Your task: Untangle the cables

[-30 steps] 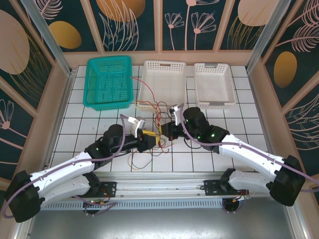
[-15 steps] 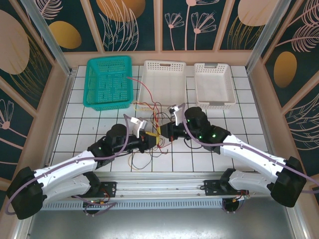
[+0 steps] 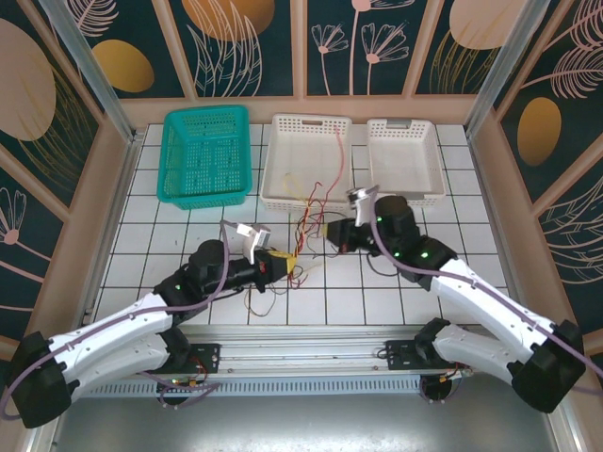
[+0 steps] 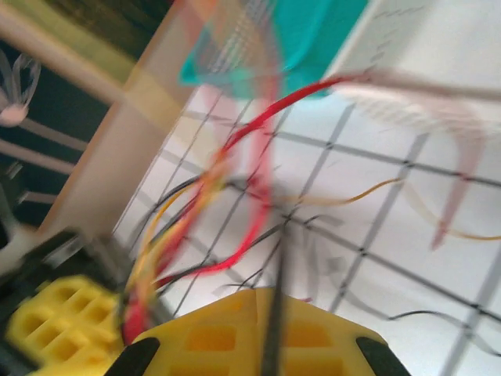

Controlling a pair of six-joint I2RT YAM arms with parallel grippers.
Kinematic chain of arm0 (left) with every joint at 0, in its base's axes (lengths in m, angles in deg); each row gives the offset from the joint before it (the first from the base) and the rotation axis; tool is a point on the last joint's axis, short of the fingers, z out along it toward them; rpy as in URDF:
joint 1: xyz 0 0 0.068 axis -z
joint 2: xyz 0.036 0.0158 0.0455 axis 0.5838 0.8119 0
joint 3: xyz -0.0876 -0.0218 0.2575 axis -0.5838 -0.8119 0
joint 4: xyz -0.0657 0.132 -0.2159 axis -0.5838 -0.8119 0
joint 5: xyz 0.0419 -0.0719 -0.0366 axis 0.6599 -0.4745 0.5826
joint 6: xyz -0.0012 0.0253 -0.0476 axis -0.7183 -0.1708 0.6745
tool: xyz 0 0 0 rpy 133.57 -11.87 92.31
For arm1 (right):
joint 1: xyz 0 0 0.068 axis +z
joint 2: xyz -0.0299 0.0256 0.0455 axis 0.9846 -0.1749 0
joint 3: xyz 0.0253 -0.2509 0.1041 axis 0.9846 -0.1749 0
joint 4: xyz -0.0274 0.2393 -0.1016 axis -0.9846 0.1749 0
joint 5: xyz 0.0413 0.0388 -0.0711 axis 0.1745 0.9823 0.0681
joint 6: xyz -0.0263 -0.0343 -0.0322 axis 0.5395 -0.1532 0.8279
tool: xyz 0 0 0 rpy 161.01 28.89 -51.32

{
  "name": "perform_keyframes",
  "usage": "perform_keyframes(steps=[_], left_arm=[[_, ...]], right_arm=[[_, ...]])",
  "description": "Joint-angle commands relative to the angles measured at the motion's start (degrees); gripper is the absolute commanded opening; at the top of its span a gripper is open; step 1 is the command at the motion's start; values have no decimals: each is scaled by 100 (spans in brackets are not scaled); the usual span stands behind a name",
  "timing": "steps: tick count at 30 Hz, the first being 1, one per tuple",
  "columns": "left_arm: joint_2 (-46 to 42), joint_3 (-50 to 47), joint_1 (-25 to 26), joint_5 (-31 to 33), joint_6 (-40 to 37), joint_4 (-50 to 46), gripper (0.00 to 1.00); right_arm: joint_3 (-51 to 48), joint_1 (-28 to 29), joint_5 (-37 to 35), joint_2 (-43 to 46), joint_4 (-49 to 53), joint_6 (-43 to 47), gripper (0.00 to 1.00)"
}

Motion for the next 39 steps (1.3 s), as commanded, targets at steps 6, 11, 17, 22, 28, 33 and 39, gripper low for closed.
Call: perform_keyframes(steps=[6, 11, 17, 22, 28, 33, 39], left_arm=[[-222, -34, 6, 342, -72, -359, 0], [-248, -123, 14, 397, 111, -61, 0], [-142, -258, 9, 164, 422, 674, 0], [7, -215, 14, -61, 533, 931, 0], [-91, -225, 11, -125, 570, 981, 0], [-160, -233, 14, -183, 638, 1081, 0], [-131, -210, 11, -266, 670, 1149, 0]], right_arm=[[3, -668, 14, 496, 470, 136, 0], [-333, -465, 1246, 508, -282, 147, 0], [-584, 286, 562, 429, -608, 320, 35], [-616, 452, 43, 113, -833, 367, 55], [-700, 464, -541, -406, -1243, 483, 58], [-714, 508, -855, -714, -1599, 525, 58], [-668, 580, -1487, -747, -1974, 569, 25]])
